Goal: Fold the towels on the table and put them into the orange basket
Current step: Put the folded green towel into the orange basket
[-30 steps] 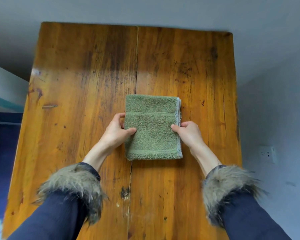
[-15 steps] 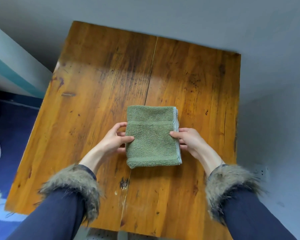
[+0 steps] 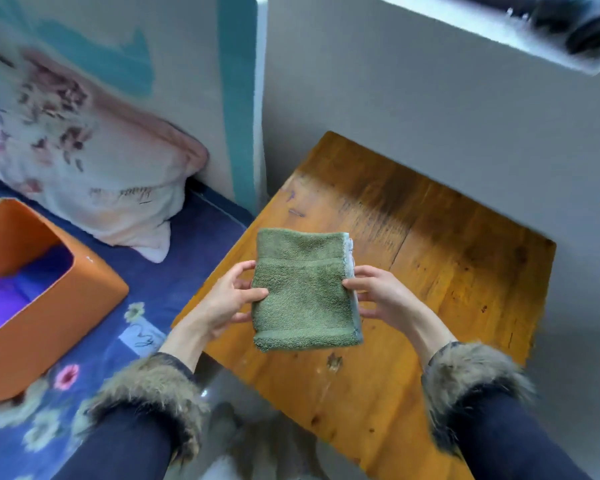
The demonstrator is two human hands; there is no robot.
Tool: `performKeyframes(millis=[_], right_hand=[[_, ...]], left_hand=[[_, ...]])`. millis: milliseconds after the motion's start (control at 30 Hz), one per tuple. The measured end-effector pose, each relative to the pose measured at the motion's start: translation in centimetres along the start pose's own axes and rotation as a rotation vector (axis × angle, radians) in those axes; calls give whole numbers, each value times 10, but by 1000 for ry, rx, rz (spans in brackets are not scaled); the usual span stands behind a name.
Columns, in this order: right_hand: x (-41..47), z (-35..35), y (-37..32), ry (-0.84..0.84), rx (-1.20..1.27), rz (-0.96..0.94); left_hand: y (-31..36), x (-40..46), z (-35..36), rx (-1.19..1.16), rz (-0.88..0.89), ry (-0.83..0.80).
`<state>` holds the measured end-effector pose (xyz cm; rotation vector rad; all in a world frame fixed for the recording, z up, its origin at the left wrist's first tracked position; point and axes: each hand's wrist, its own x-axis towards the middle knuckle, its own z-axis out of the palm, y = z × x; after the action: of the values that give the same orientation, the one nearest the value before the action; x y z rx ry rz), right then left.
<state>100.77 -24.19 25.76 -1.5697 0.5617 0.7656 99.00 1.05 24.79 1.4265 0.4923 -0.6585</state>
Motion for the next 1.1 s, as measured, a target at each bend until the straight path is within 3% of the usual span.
performKeyframes(millis=[400, 600, 800, 1100], right_hand=[[-40, 284, -95, -266, -287, -255], [-46, 399, -111, -350, -379, -271], [-22, 471, -121, -398, -443, -204], [67, 541, -132, -396, -640, 15]], left_hand=[[0, -154, -244, -217, 248, 336], [-11, -206, -330, -281, 292, 486], [-26, -208, -387, -366, 219, 576], [-44, -140, -445, -453, -68, 578]])
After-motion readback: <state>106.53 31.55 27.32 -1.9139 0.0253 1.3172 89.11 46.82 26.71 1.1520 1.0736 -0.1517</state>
